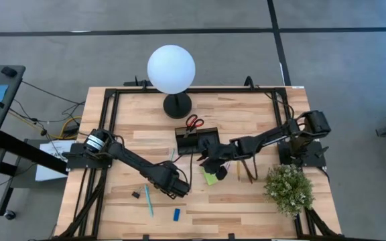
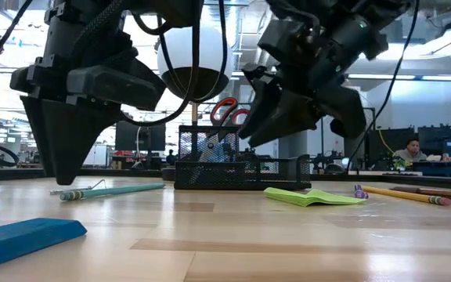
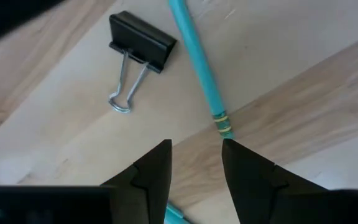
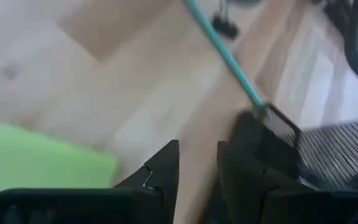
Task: Pick and place office supplies into organizer
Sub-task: Put the light blue pencil into the desk organizer
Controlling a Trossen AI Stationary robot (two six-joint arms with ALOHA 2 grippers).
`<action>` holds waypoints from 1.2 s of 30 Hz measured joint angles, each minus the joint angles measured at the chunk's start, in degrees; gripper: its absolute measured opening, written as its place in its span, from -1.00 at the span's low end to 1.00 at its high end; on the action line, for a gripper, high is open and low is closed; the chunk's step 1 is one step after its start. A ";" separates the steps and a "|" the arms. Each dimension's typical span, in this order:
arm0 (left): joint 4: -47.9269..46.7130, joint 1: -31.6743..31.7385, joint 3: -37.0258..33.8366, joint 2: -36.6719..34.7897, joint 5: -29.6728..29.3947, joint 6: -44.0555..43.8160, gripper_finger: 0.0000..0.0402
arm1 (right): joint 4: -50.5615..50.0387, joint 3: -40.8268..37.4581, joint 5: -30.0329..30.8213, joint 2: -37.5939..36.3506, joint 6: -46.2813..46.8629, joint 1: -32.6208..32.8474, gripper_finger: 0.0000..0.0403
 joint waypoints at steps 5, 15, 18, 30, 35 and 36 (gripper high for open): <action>-3.28 -0.13 0.00 -0.02 -0.07 0.19 -0.32 | -10.65 4.61 10.34 0.05 -1.73 -0.04 -0.49; -5.55 -0.48 0.02 -0.02 -2.71 -0.16 -0.32 | -23.92 12.66 15.09 -0.04 -1.49 0.00 -0.50; -5.53 -0.89 0.02 -0.04 -3.04 -0.12 -0.32 | -26.98 13.04 8.63 -0.06 -2.01 0.04 -0.50; -5.42 -2.16 0.04 -0.04 -2.80 -3.45 -0.32 | -31.63 14.49 29.77 3.51 -10.91 4.62 -0.05; -4.31 -3.51 0.04 -0.07 -3.97 -6.85 -0.32 | -32.72 16.79 23.36 6.40 -10.99 5.29 0.17; -3.59 -3.93 0.07 -0.07 -4.20 -6.89 -0.32 | -32.50 17.25 18.94 6.90 -10.13 5.15 0.18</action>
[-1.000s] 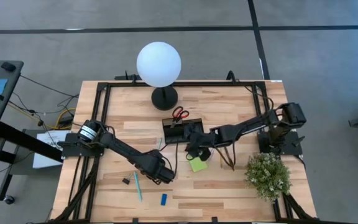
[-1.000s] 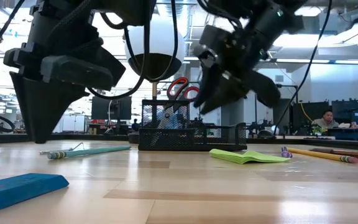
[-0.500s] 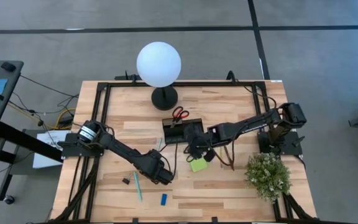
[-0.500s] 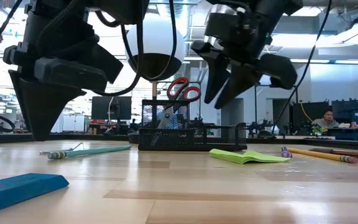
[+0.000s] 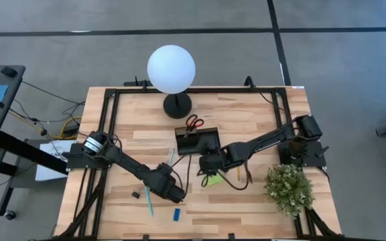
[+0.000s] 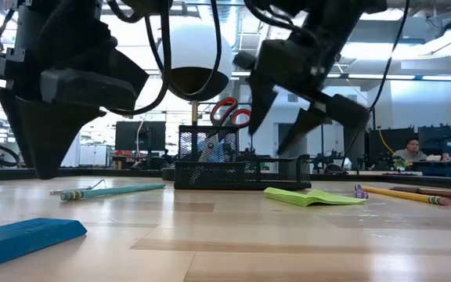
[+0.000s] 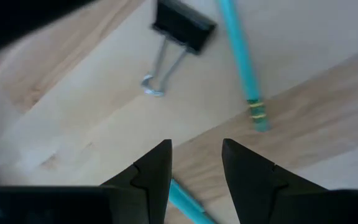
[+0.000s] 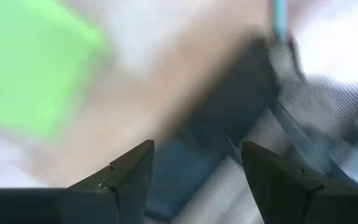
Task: Pick and place office supplies into organizer
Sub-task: Put the light blue pencil into the desk organizer
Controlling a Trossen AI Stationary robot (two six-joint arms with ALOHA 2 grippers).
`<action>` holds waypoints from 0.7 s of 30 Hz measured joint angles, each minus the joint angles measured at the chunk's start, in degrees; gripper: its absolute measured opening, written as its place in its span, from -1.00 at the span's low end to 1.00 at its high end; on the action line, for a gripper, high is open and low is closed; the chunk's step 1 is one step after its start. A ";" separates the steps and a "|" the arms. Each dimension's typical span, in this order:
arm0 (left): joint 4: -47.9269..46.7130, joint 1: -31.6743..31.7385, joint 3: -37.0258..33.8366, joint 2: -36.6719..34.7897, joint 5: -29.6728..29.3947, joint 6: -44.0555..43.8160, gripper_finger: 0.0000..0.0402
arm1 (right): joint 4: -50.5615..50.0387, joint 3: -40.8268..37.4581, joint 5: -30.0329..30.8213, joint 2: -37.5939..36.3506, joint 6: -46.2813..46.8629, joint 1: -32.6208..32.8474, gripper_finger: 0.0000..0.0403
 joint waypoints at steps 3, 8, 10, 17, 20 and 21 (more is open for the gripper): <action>3.16 -1.01 0.00 -0.02 -0.05 1.08 -0.32 | 1.08 0.66 -12.08 0.80 0.44 -0.28 0.17; 10.01 -1.84 0.00 -0.02 -0.02 2.41 -0.32 | 12.75 0.95 -19.91 0.86 2.83 -0.75 0.08; 11.03 -2.11 0.02 0.02 -0.26 2.45 -0.32 | 16.53 0.94 -20.82 0.86 4.33 -1.57 0.05; 9.94 -2.41 -0.48 0.26 -4.50 0.73 -0.32 | 18.60 0.95 -28.32 0.85 5.50 -5.56 -0.01; 9.58 -2.39 -0.48 0.26 -6.22 -0.31 -0.32 | 18.57 0.95 -32.69 0.85 5.68 -6.92 -0.04; 9.74 -2.39 -0.48 0.26 -7.27 -0.66 -0.32 | 18.73 0.95 -34.00 0.84 5.70 -7.25 -0.05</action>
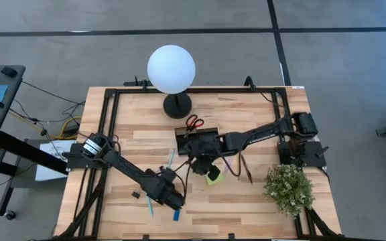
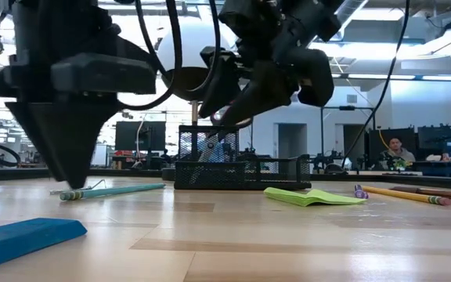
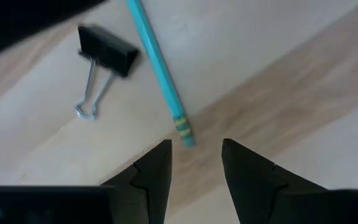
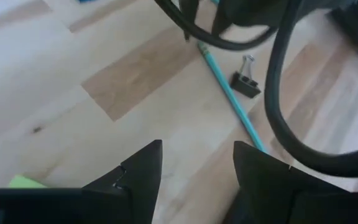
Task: Pick and place office supplies into organizer
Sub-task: Put the light blue pencil into the desk organizer
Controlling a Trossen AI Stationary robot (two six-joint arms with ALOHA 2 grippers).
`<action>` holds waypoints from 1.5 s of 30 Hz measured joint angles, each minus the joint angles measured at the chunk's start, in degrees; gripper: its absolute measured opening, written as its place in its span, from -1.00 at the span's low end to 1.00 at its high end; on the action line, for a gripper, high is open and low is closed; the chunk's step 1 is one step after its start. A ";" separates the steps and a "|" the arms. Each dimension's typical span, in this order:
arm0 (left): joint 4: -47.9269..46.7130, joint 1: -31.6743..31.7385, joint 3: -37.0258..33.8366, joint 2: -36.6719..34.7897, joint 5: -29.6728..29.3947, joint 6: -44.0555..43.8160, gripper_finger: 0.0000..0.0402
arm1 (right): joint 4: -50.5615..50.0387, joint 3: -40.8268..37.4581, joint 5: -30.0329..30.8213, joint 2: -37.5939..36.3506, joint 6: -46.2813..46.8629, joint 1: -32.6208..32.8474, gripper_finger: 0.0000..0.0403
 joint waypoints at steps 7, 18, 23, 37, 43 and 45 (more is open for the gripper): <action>0.20 -0.04 0.00 0.00 -1.19 -1.95 -0.32 | 0.99 0.00 -3.33 0.00 1.47 -0.79 -0.12; 4.70 -2.02 -5.04 -0.34 -0.78 -10.37 -0.32 | 1.02 -0.02 -3.51 -0.04 3.59 -0.77 -0.19; 5.49 -1.98 -6.00 -0.42 -1.20 -10.33 -0.32 | 1.84 -0.02 -3.49 -0.07 3.41 -0.79 -0.21; 5.48 -1.92 -6.05 -0.17 -3.90 -10.60 -0.32 | 4.02 -0.07 -3.41 -0.07 1.51 -0.92 -0.21; 5.20 -1.95 -4.96 0.12 -6.27 -10.57 -0.32 | 5.20 -0.07 -3.30 -0.07 0.38 -0.97 -0.21; 4.98 -1.92 -4.74 0.22 -7.20 -10.57 -0.32 | 5.37 -0.07 -3.30 -0.09 0.38 -0.98 -0.21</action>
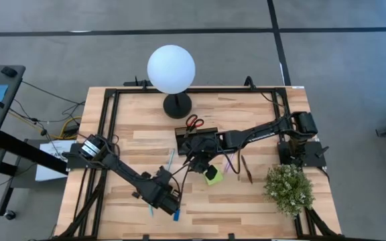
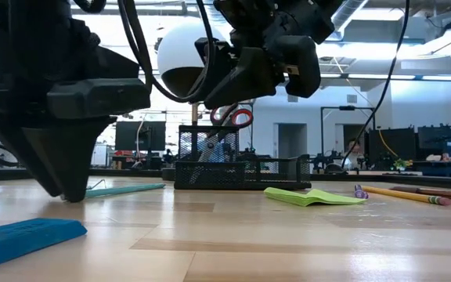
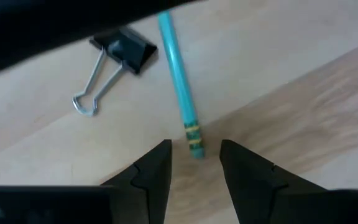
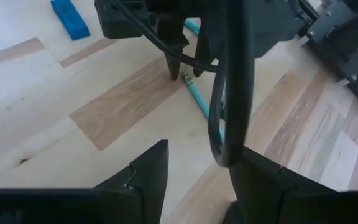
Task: Pick and place office supplies into organizer
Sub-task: Put the light blue pencil into the desk organizer
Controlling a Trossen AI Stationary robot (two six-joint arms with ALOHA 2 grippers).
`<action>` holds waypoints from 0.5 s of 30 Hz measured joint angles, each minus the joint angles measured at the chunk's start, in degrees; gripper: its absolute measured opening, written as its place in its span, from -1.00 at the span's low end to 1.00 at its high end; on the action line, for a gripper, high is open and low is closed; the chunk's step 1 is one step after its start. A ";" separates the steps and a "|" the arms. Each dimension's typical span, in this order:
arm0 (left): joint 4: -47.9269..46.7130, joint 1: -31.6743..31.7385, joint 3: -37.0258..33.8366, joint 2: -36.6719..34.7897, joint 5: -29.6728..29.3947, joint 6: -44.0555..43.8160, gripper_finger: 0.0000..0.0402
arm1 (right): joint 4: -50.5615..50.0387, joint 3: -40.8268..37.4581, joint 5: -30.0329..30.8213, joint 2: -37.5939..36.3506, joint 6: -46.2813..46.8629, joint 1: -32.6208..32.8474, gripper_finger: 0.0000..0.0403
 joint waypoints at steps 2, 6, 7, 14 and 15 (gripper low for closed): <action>-0.11 0.07 0.02 0.02 -0.48 0.00 -0.32 | -0.04 0.00 0.00 0.00 -0.02 0.00 -0.21; -0.20 0.11 0.02 0.04 -0.91 0.00 -0.32 | 0.10 0.00 0.00 0.00 0.00 0.00 -0.21; -0.19 0.11 0.02 0.04 -0.70 -0.02 -0.32 | 0.14 0.00 0.00 0.00 0.00 0.00 -0.21; -0.03 0.17 0.15 -0.02 1.68 -0.24 -0.50 | 0.13 0.00 0.00 0.00 0.00 0.00 -0.21; -0.12 0.17 0.17 -0.02 1.73 -0.27 -0.54 | 0.13 0.00 0.00 0.00 0.00 0.00 -0.21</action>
